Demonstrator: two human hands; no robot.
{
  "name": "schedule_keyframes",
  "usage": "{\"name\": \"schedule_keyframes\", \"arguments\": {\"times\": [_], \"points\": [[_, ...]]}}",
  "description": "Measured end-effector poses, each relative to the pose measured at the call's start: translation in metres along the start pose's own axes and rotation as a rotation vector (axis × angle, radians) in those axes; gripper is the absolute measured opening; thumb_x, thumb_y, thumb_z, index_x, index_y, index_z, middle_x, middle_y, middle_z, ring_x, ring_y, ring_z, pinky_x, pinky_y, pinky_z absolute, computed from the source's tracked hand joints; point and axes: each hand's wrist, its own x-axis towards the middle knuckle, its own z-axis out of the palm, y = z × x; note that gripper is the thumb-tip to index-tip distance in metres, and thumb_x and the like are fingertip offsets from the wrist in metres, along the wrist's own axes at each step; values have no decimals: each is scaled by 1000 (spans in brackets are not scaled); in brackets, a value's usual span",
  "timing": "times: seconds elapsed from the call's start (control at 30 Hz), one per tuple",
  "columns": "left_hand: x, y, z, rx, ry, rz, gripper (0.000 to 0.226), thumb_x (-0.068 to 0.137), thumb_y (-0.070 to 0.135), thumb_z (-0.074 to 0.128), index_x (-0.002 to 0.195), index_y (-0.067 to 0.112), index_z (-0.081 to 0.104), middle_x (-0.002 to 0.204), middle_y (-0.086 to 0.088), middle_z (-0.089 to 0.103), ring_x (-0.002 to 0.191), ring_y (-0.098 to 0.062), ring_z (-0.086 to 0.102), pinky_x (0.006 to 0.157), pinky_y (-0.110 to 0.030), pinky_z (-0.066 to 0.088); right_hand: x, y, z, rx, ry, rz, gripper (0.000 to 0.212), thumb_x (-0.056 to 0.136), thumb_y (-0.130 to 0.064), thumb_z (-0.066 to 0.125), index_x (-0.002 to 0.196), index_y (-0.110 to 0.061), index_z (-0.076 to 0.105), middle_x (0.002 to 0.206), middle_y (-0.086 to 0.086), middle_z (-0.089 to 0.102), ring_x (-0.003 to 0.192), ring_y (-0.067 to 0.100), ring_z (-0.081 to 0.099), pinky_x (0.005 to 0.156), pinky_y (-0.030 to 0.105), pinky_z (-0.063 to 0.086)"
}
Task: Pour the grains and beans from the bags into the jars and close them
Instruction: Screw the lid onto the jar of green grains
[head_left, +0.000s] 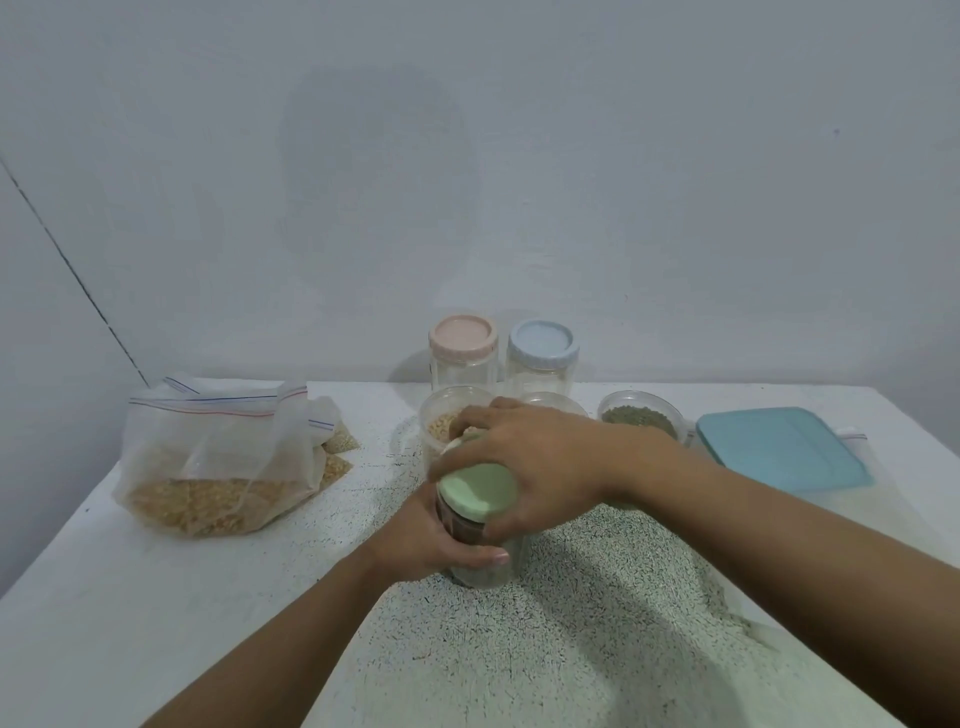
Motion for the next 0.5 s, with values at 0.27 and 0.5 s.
{"name": "schedule_keyframes", "arguments": {"times": [0.27, 0.5], "points": [[-3, 5, 2, -2, -35, -24, 79, 69, -1, 91, 137, 9, 51, 122, -10, 72, 120, -25, 67, 99, -36, 55, 5, -13, 12, -273, 196, 405, 93, 80, -94, 18, 113, -14, 53, 86, 4, 58, 72, 22, 56, 64, 37, 41], [-3, 3, 1, -2, 16, -32, 97, 60, 19, 99, 140, 14, 44, 124, -7, 68, 122, -22, 64, 103, -38, 53, -1, 1, -7, -46, -51, 41, 73, 82, -67, 67, 146, -47, 40, 132, -5, 46, 118, 16, 43, 93, 31, 36]]}}
